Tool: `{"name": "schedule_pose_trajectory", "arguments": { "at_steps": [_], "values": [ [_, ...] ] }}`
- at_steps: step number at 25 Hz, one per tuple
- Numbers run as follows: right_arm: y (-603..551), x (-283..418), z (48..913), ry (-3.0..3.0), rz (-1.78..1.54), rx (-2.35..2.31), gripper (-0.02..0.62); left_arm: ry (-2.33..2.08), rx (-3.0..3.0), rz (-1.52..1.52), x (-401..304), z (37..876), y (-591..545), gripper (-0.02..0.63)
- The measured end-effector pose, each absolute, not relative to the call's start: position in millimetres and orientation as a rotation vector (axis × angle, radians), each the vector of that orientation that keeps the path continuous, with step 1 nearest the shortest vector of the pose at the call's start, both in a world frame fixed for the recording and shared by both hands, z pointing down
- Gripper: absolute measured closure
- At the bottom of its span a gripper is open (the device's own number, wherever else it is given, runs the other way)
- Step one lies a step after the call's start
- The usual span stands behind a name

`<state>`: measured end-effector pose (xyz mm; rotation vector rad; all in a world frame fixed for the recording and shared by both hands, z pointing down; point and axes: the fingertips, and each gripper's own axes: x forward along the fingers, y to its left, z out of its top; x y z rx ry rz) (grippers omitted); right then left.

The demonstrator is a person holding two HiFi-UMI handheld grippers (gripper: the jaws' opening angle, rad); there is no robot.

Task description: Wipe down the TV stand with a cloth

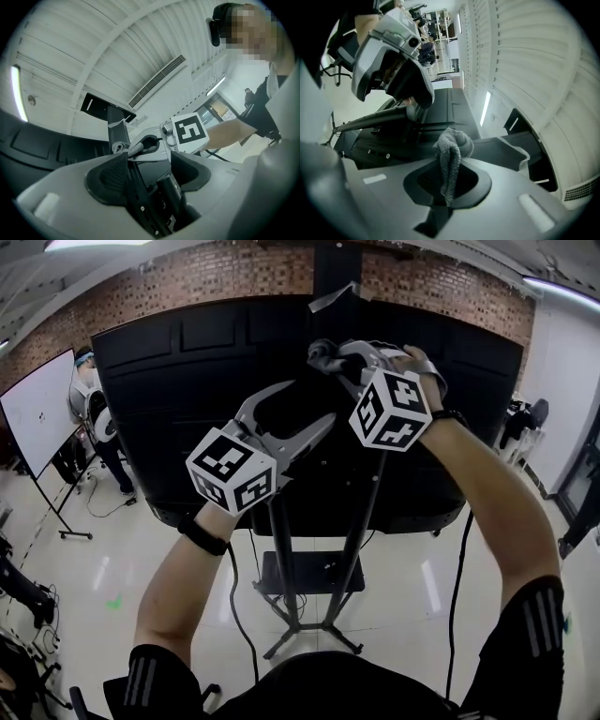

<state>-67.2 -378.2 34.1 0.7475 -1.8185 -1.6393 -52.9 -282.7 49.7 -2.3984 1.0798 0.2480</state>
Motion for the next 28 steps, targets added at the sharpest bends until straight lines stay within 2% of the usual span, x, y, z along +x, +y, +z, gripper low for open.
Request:
{"name": "schedule_pose_trajectory", "arguments": {
  "at_steps": [28],
  "values": [
    [-387.4,-74.7,208.0,-1.286,-1.718,0.652,0.574,1.227,-2.501,0.168,-82.7,182.7,-284.7,0.301]
  ]
}}
